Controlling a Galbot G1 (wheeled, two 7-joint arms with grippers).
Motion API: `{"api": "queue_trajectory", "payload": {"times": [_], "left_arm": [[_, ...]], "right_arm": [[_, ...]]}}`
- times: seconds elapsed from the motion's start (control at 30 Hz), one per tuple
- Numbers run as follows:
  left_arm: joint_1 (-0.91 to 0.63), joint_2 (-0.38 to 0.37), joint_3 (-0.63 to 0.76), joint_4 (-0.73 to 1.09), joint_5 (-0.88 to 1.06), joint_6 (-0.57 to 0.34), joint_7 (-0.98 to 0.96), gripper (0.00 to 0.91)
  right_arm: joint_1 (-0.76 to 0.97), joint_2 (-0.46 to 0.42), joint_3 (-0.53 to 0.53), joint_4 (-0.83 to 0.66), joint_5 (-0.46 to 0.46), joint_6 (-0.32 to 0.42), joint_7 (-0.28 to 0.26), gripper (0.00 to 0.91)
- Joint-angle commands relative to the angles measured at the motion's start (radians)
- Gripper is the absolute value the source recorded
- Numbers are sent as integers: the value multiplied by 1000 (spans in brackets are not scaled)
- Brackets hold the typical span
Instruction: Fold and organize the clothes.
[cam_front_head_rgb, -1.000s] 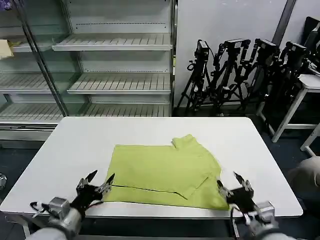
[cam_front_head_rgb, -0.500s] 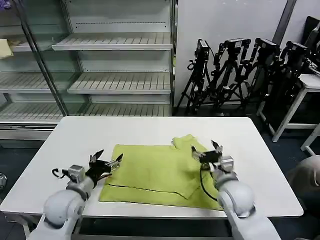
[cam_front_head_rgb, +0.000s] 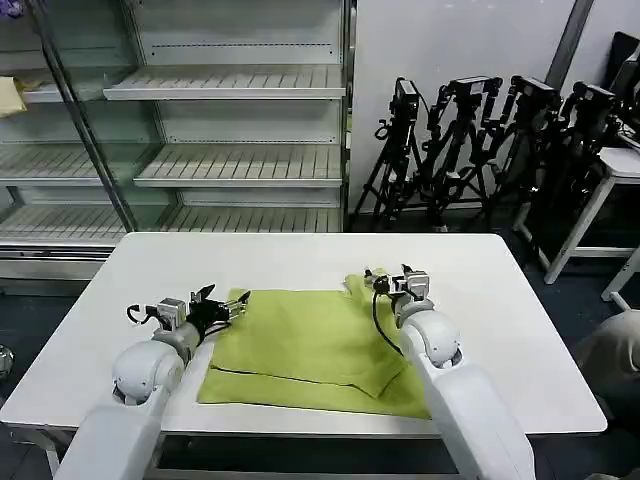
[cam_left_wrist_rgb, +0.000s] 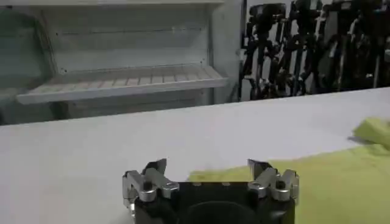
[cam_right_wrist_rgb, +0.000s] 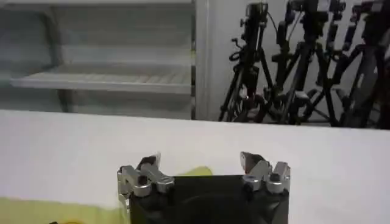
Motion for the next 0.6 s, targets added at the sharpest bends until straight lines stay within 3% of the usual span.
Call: {"api": "queue_trajectory", "payload": {"times": [0.03, 0.6], "left_arm": [[-78, 4, 24, 119, 0, 3, 3, 907], [-72, -5, 29, 144, 17, 6, 24, 907]], "right_arm": [[63, 17, -25, -115, 30, -2, 17, 907], [75, 27, -23, -172, 22, -1, 4, 907]]}}
